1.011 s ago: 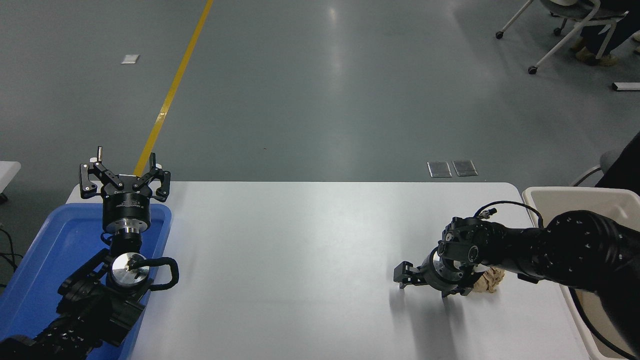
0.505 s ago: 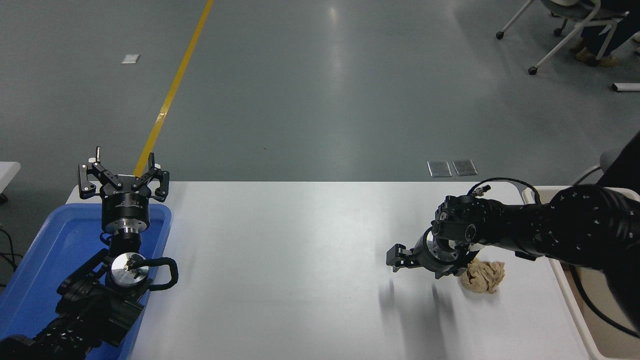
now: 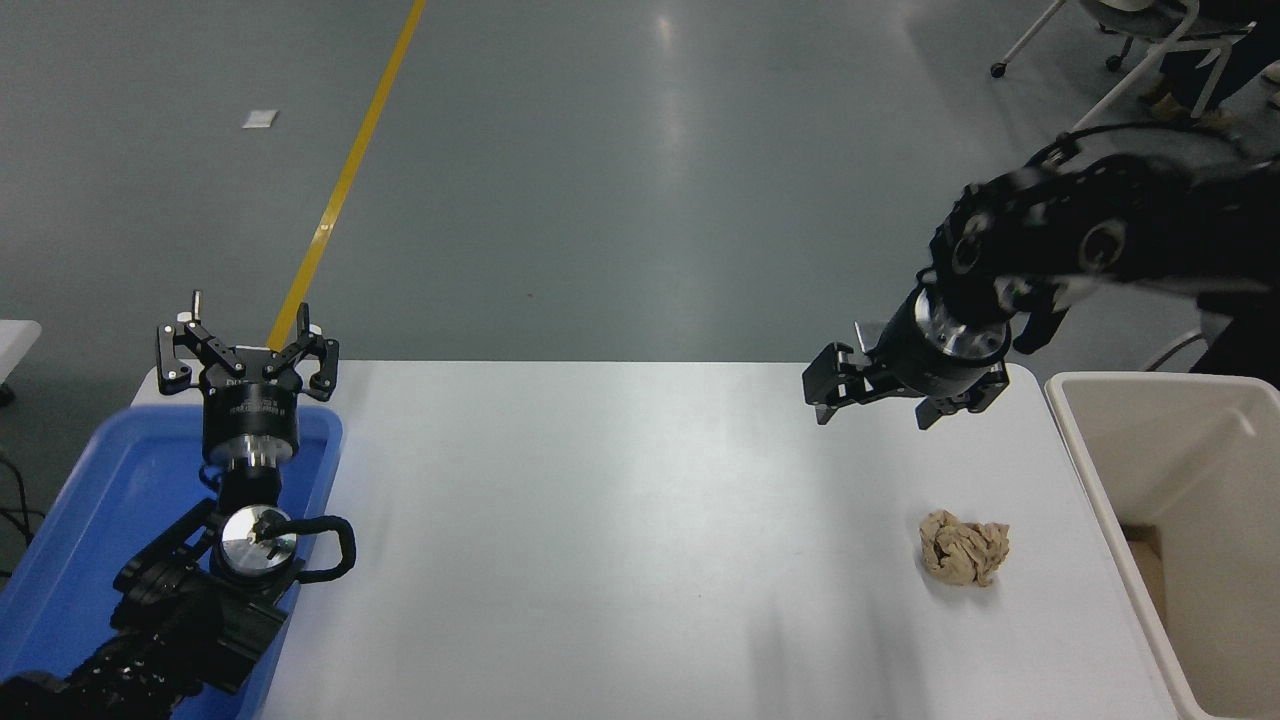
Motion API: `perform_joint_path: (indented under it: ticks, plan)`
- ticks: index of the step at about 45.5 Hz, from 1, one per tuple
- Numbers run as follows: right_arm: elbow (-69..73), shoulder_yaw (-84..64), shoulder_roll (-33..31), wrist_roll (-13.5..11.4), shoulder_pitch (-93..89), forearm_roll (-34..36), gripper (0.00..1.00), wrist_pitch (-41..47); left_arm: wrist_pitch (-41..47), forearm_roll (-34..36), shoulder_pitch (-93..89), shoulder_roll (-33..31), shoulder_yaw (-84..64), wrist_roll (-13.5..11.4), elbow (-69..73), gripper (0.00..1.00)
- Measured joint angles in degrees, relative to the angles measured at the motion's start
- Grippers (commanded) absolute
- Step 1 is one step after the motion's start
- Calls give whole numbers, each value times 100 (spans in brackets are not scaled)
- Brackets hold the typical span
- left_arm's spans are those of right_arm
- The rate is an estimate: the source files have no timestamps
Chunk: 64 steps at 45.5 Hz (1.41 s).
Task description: Pick up paper ball place in dustbin
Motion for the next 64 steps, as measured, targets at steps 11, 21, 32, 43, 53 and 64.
perform_joint_path:
  ticks: [11,21,32,43,53,64]
  plan:
    - [327,-452,-901,9,540,-754,100,192,0,0,0,1,0,1,1,99]
    - [424,-680,-1277,9,645,-1152,100,218,0,-1,0,1,0,1,1,99]
    - [341,-617,-1382,21,-160,-1701,100,-384,-1,-1,-1,0,0,1,-1,99]
    - [-409,-121,-1234,47,-1931,-2215,100,-1440,-8,1,-1,0,0,1,0,99]
    - [-1187,591,-836,59,-3432,-2496,100,-2179,-9,1,-1,1,0,0,0,99]
    - [-1773,1097,-353,62,-4330,-2592,100,-2621,-9,1,-1,1,0,0,0,99]
